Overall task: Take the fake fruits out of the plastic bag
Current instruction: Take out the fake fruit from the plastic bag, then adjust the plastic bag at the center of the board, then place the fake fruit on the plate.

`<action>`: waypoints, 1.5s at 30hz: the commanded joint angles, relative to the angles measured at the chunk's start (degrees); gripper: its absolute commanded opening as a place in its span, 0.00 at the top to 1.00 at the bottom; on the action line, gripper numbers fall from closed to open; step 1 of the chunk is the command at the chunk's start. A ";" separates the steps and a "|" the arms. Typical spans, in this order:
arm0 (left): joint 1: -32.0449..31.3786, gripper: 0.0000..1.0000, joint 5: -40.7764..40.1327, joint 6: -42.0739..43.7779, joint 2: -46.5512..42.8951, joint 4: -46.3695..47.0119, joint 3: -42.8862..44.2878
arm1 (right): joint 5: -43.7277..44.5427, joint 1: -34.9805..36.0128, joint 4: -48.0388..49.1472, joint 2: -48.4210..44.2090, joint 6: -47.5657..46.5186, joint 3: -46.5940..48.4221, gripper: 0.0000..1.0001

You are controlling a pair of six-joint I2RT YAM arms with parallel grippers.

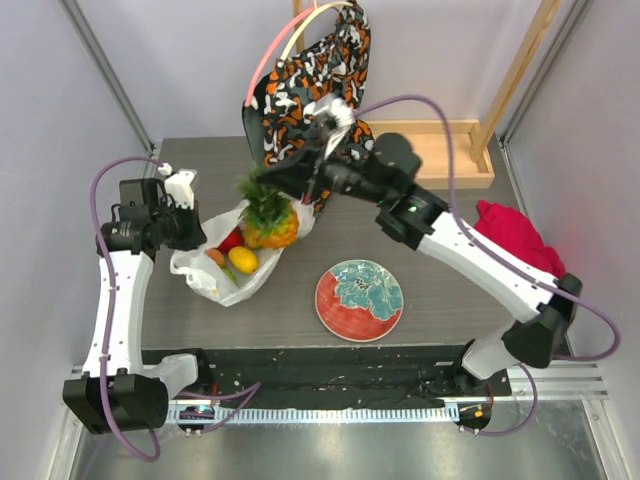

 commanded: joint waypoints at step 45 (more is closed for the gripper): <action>2.85 1.00 -7.15 -6.93 3.73 8.01 17.28 | -17.34 -30.69 10.93 -16.91 13.03 -39.20 0.99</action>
